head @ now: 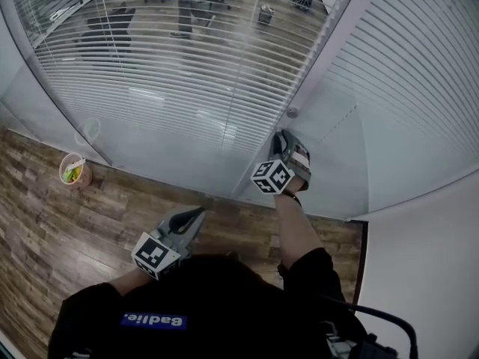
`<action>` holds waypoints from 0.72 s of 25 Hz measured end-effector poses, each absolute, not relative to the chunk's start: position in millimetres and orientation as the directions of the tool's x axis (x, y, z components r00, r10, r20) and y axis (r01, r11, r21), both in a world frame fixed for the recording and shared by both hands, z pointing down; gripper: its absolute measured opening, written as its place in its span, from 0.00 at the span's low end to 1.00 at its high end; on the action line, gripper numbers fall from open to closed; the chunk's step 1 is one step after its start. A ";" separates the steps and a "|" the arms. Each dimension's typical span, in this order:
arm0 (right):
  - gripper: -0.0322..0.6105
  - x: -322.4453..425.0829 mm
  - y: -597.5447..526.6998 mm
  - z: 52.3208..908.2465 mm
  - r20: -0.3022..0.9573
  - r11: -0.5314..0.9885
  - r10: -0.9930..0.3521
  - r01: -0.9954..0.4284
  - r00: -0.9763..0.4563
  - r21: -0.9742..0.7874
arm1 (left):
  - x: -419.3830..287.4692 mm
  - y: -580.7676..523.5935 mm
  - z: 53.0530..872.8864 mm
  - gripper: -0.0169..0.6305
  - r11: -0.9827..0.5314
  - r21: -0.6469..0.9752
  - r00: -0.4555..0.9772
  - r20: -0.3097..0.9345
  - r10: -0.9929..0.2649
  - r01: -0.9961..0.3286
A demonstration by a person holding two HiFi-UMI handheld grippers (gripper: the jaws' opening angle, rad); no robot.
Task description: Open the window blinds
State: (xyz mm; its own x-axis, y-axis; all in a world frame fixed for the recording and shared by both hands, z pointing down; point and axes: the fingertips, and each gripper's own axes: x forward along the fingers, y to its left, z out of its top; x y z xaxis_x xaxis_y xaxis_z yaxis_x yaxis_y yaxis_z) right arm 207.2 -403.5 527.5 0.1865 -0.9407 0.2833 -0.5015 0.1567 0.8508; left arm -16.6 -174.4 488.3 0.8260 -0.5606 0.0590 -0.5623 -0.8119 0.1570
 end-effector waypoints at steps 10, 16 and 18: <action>0.24 203.7 -402.7 533.9 0.248 0.216 -0.953 -0.185 0.176 0.959 | -8.9 -176.6 489.1 0.03 -0.822 0.147 0.835 0.069 -0.546 -0.550; 0.24 207.1 -403.2 538.1 0.224 0.222 -0.956 -0.029 0.188 0.975 | 0.2 -176.0 490.0 0.03 -0.832 0.120 0.840 0.088 -0.535 -0.542; 0.24 203.9 -403.1 534.5 0.223 0.231 -0.962 0.031 0.157 0.973 | 2.3 -176.1 489.2 0.03 -0.833 0.118 0.841 0.093 -0.533 -0.541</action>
